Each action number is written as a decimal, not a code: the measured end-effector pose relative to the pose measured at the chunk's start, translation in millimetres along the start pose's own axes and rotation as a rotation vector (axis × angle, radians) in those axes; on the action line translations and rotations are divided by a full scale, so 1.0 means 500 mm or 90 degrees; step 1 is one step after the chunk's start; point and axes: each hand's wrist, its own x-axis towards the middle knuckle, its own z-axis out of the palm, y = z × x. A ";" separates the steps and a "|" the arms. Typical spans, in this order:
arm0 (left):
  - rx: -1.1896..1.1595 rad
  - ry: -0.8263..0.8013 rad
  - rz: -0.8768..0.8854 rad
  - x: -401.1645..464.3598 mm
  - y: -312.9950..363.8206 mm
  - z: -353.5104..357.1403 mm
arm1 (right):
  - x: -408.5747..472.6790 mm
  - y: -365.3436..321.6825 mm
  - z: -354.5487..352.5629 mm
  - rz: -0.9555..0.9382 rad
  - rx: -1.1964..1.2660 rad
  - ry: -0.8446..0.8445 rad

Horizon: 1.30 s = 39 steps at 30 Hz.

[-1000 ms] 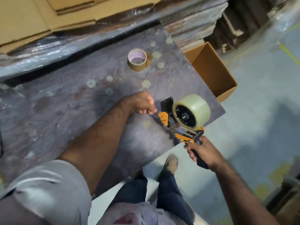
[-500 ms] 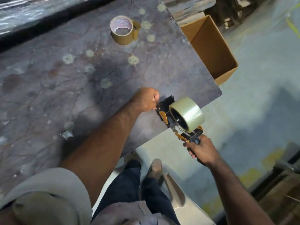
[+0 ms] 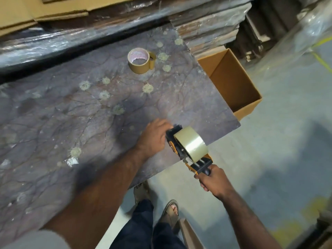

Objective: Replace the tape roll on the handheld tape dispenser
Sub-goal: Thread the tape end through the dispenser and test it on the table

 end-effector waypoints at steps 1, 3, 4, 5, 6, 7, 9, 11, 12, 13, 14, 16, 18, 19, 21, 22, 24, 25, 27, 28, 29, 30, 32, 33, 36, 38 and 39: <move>-0.104 -0.006 -0.028 -0.011 0.000 0.008 | -0.001 0.003 0.003 0.000 0.000 0.001; -0.221 -0.037 -0.105 -0.028 0.002 0.012 | -0.004 0.004 0.007 0.000 0.003 0.003; -0.230 -0.064 -0.128 -0.035 0.004 0.012 | -0.004 0.004 0.008 0.001 0.002 0.002; -0.207 -0.083 -0.126 -0.041 0.004 0.012 | -0.004 0.004 0.009 0.001 -0.002 0.002; -0.168 -0.092 -0.108 -0.045 -0.002 0.015 | -0.006 0.005 0.010 0.004 -0.006 0.000; -0.133 -0.094 -0.086 -0.047 -0.008 0.019 | -0.007 0.008 0.012 0.006 -0.007 0.000; -0.093 -0.115 -0.063 -0.044 -0.022 0.019 | -0.009 0.011 0.015 0.008 -0.002 0.005; 0.004 -0.153 -0.060 -0.037 -0.030 0.025 | -0.013 0.008 0.018 0.010 -0.002 0.003; 0.055 -0.154 -0.059 -0.035 -0.031 0.027 | -0.014 0.006 0.019 0.010 -0.003 0.002; 0.097 -0.150 -0.058 -0.036 -0.031 0.030 | -0.016 0.004 0.018 0.010 -0.003 0.002; 0.132 -0.141 -0.051 -0.039 -0.030 0.031 | -0.019 0.003 0.016 0.014 -0.001 0.006; 0.168 -0.125 -0.023 -0.045 -0.028 0.036 | -0.032 0.010 0.011 0.026 -0.004 0.020; 0.177 -0.116 0.017 -0.049 -0.025 0.039 | -0.057 0.030 0.004 0.033 -0.023 0.025; 0.182 -0.110 0.027 -0.047 -0.020 0.039 | -0.069 0.040 -0.001 0.036 -0.026 0.024; 0.166 -0.099 0.019 -0.049 -0.008 0.039 | -0.088 0.060 -0.010 0.041 -0.017 0.015; 0.151 -0.092 0.011 -0.050 -0.001 0.039 | -0.094 0.066 -0.013 0.043 -0.004 0.010; 0.137 -0.080 -0.004 -0.052 0.013 0.044 | -0.104 0.079 -0.009 0.047 0.028 -0.002; 0.144 -0.072 -0.014 -0.052 0.023 0.048 | -0.109 0.087 -0.004 0.046 0.040 -0.006; 0.171 -0.051 -0.042 -0.051 0.042 0.062 | -0.116 0.105 0.006 0.044 0.053 -0.011; 0.183 -0.040 -0.056 -0.053 0.052 0.070 | -0.119 0.114 0.010 0.041 0.060 -0.012; 0.198 -0.030 -0.064 -0.055 0.062 0.076 | -0.118 0.122 0.011 0.043 0.066 -0.009; 0.215 -0.026 -0.071 -0.056 0.070 0.080 | -0.116 0.128 0.013 0.045 0.077 -0.001; 0.247 -0.035 -0.090 -0.055 0.087 0.084 | -0.113 0.137 0.013 0.031 0.075 0.023; 0.257 -0.040 -0.104 -0.051 0.096 0.087 | -0.113 0.141 0.012 0.011 0.063 0.036; 0.253 -0.048 -0.150 -0.043 0.119 0.092 | -0.118 0.150 0.022 -0.036 0.043 0.082; 0.251 -0.036 -0.159 -0.044 0.123 0.095 | -0.115 0.155 0.032 -0.040 0.012 0.099; 0.255 -0.032 -0.156 -0.047 0.120 0.098 | -0.109 0.158 0.035 -0.038 -0.020 0.106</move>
